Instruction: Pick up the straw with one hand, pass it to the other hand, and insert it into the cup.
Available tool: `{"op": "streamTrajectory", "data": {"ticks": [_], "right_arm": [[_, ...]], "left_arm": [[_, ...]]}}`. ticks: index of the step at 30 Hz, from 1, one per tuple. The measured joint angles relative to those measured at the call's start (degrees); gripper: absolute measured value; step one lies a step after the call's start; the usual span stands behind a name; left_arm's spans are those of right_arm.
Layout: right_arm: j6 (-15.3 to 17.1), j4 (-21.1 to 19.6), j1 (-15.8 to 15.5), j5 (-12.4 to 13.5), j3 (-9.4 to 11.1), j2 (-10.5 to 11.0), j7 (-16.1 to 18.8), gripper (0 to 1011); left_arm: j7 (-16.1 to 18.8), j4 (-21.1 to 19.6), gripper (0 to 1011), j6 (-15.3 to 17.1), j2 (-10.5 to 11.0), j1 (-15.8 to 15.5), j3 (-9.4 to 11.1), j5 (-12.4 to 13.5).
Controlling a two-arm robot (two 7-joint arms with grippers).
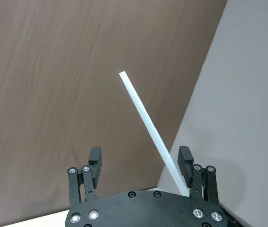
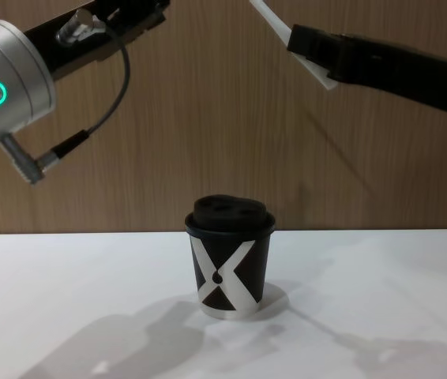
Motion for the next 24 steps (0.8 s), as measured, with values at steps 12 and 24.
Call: {"op": "streamTrajectory", "data": {"ticks": [12, 24], "right_arm": [[0.0, 0.0, 0.0, 0.0, 0.0, 0.0, 0.0, 5], [0.0, 0.0, 0.0, 0.0, 0.0, 0.0, 0.0, 5]], "left_arm": [[-4.7, 2.3, 1003, 0.8, -0.9, -1.6, 0.6, -5.2], [-8.0, 4.7, 1003, 1.2, -1.2, -4.2, 2.2, -7.0]]}}
